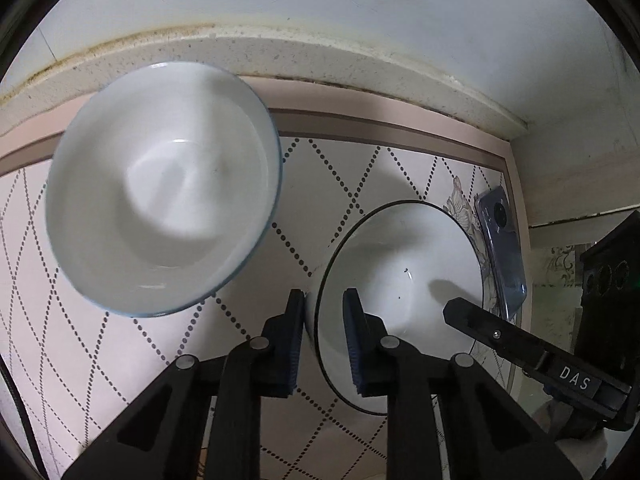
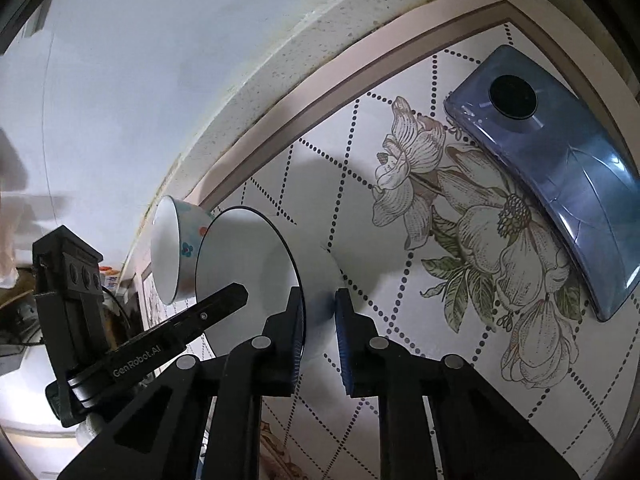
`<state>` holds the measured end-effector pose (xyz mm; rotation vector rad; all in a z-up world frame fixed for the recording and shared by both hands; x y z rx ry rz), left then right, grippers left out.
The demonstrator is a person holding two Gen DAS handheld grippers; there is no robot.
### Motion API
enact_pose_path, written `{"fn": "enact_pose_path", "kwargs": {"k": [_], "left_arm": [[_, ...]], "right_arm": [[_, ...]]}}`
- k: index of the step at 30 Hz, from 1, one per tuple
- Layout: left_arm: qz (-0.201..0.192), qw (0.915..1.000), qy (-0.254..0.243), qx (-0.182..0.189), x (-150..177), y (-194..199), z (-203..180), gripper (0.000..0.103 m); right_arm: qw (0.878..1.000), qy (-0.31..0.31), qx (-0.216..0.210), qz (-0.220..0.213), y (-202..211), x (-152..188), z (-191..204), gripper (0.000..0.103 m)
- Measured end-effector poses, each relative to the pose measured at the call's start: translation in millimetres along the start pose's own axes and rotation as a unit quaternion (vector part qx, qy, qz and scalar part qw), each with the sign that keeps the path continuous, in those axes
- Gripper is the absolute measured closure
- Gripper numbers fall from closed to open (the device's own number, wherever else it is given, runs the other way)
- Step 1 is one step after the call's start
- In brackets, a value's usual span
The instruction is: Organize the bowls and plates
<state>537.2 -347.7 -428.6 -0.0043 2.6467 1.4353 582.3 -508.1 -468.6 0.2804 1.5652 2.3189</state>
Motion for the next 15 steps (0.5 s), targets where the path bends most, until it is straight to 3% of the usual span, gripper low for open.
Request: {"fn": "enact_pose_path", "kwargs": {"k": [8, 15], "left_arm": [[-0.017, 0.9996, -0.023, -0.004, 9, 28, -15, 0.086], [-0.026, 0.9987, -0.043, 0.008, 38, 59, -37, 0.086]], "right_arm": [[1.0, 0.016, -0.001, -0.011, 18, 16, 14, 0.086], [0.999, 0.029, 0.001, -0.028, 56, 43, 23, 0.086]]}}
Point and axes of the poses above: each gripper's, at about its wrist camera, not at the fingertips, and y roughly against the way its jaws point, z to its left, x to its underside, the point moved 10 cm from there along -y, roughly the way its jaws point, and after that the axes turned 11 degrees about x, right-handed, at the moved point
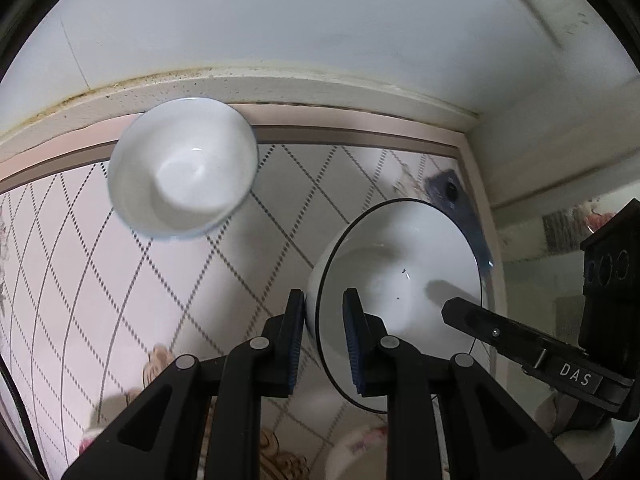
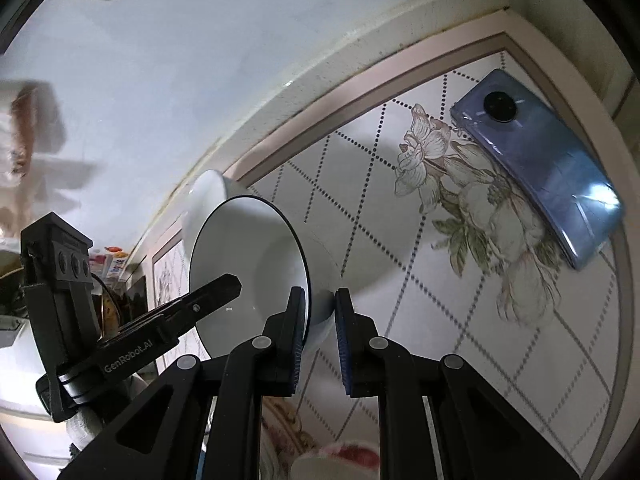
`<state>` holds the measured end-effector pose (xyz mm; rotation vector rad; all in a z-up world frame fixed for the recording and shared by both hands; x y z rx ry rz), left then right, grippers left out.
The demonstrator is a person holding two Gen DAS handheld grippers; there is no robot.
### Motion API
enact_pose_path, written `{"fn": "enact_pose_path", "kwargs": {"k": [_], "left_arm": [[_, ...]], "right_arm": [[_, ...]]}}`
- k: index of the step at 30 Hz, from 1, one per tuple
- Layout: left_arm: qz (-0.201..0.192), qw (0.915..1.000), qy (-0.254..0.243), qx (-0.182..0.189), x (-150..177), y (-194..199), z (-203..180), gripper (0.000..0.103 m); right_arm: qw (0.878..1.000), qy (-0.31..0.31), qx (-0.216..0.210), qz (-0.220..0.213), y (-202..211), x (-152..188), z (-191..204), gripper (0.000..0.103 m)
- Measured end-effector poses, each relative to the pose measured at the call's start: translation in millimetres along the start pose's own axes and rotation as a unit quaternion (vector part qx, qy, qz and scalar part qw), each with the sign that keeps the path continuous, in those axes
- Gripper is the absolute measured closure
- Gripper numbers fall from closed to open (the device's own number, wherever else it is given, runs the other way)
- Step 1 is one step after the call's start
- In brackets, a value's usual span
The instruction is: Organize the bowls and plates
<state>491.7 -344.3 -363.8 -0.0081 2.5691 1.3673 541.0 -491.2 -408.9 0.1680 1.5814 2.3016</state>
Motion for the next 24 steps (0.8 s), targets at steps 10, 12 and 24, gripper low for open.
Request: {"fn": "enact_pose_path", "kwargs": {"k": [10, 12, 24], "left_arm": [[0.004, 0.9992, -0.032, 0.022, 66, 37, -39, 0.086], [0.013, 0.999, -0.034, 0.025, 82, 38, -43, 0.086], [0.061, 0.9972, -0.041, 0.013, 158, 16, -42, 0.086]], "right_arm": [[1.0, -0.009, -0.001, -0.016, 65, 70, -9, 0.086], [1.0, -0.014, -0.001, -0.015, 73, 89, -19, 0.086], [0.999, -0.033, 0.014, 0.002, 73, 172, -49, 0.086]]}}
Point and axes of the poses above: each gripper's, at about its wrist camera, not at the fingertips, and y roughly against the way its jaws point, z to its left, x to its underside, the point moved 10 cm from there along -y, roughly the way its jaws point, and after that the axes turned 11 degrees about x, right-handed, at the moved point
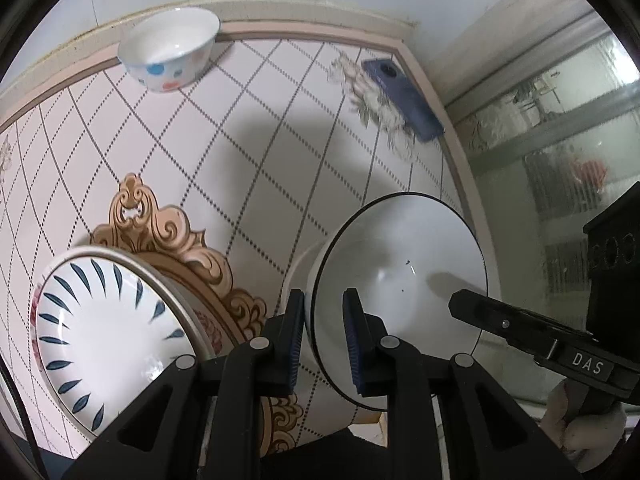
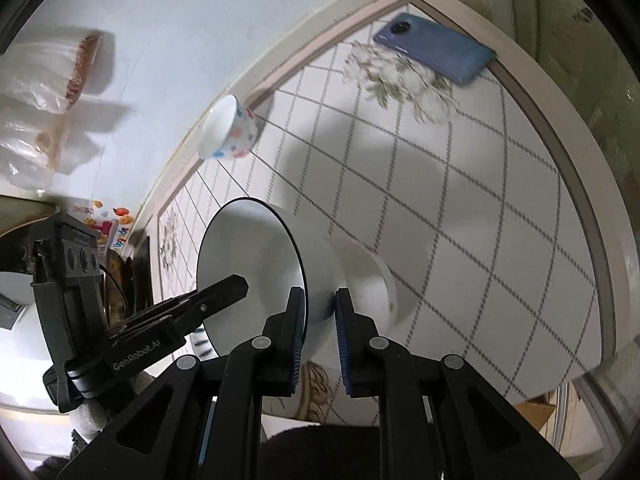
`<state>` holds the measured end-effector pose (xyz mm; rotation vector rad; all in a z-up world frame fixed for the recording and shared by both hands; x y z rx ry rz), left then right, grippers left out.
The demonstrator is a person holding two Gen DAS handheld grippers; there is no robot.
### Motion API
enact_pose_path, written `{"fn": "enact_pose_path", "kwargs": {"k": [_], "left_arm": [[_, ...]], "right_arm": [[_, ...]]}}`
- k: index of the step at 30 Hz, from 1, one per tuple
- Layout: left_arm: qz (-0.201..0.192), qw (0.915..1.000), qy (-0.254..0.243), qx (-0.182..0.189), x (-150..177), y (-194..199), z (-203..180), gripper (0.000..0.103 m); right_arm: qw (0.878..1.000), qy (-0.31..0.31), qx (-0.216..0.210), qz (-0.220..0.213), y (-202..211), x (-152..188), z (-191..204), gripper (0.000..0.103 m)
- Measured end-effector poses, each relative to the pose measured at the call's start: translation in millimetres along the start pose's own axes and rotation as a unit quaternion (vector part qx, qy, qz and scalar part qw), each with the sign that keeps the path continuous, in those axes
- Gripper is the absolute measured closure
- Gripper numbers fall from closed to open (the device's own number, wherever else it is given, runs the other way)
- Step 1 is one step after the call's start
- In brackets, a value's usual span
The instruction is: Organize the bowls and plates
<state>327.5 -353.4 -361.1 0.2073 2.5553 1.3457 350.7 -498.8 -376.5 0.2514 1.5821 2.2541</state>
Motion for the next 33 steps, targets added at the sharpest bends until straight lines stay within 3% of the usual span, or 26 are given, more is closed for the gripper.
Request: {"fn": "enact_pose_path", "kwargs": {"k": [10, 33], "left_arm": [[0.024, 0.9989, -0.02, -0.035, 11, -25, 5, 0.086], [0.019, 0.9967, -0.025, -0.075, 9, -33, 12, 0.086]], "right_arm": [[1.0, -0.008, 0.021, 0.012, -23, 17, -18, 0.086], [0.997, 0.014, 0.066, 0.026, -43, 14, -22, 0.086]]}}
Point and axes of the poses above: each gripper's, at about its wrist camera, not at the fingertips, and y roughly against the way its jaws point, z to its left, x to its underside, the point moved 10 cm from there along -y, roughly the way its jaws point, and after that the axes turned 11 degrees about x, right-handed, at the moved point
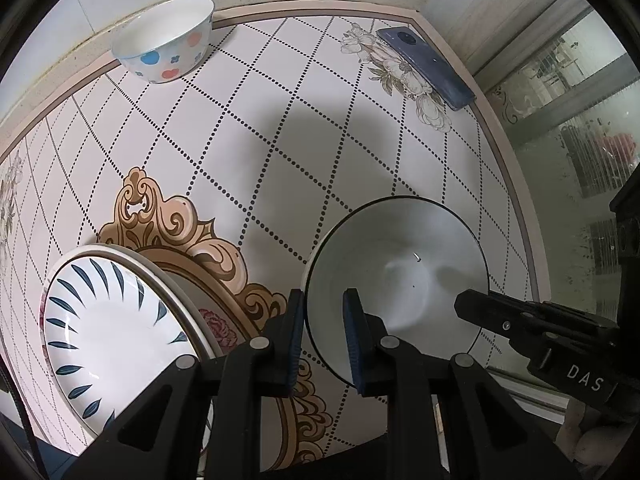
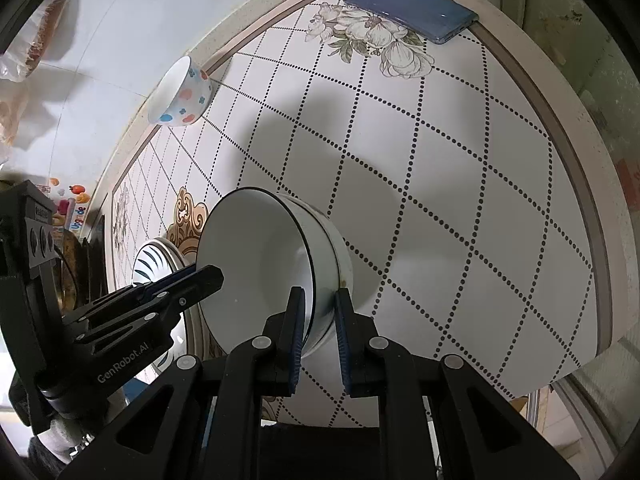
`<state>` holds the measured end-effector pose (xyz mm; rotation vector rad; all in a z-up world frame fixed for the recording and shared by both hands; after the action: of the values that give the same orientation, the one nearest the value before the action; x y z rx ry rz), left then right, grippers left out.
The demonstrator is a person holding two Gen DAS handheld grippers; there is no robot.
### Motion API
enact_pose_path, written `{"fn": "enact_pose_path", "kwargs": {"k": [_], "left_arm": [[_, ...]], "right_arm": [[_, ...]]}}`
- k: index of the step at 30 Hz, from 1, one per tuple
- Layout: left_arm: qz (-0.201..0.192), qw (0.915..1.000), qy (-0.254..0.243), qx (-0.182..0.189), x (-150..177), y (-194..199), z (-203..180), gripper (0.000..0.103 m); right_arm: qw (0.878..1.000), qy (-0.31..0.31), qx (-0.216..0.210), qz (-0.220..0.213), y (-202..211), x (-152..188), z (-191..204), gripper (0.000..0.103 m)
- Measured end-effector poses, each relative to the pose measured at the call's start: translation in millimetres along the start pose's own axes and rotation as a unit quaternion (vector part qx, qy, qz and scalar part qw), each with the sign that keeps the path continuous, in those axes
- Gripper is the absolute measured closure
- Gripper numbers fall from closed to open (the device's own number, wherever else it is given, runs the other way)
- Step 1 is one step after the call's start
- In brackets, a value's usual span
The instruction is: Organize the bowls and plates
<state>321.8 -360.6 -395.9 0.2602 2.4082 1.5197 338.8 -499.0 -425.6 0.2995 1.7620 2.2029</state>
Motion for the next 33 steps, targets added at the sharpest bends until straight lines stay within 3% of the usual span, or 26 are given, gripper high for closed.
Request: {"fn": "enact_pose_path", "kwargs": {"k": [11, 18, 22, 28, 33], "left_arm": [[0.0, 1.0, 0.003, 0.004, -1, 8, 0, 0.086], [-0.056, 0.9978, 0.035, 0.0, -31, 66, 18, 0.081], [-0.084, 0.9941, 0.065, -0.02, -72, 85, 54, 0.077], [-0.114, 0.9853, 0.107, -0.07, -141, 93, 121, 0.077], [-0.112, 0.9796, 0.144, -0.085, -186, 85, 172, 0.077]], "right_arm": [[1.0, -0.004, -0.005, 0.018, 2, -1, 0, 0.086], [0.999, -0.016, -0.046, 0.014, 43, -15, 11, 0.084], [0.998, -0.005, -0.063, 0.003, 60, -52, 31, 0.058], [0.996, 0.049, -0.068, -0.025, 52, -139, 88, 0.058], [0.995, 0.072, -0.063, -0.03, 21, -201, 135, 0.058]]}}
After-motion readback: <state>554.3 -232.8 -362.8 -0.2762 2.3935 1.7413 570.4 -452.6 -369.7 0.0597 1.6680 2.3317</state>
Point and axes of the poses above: each gripper's, at about its wrist camera, not at the fingertips, and y roughly against the way its jaws point, z to its left, x to its underside, the point moved 10 cm from there along -y, roughly the way its jaws point, and after that the axes turned 11 degrees about x, right-handed, at the moved point
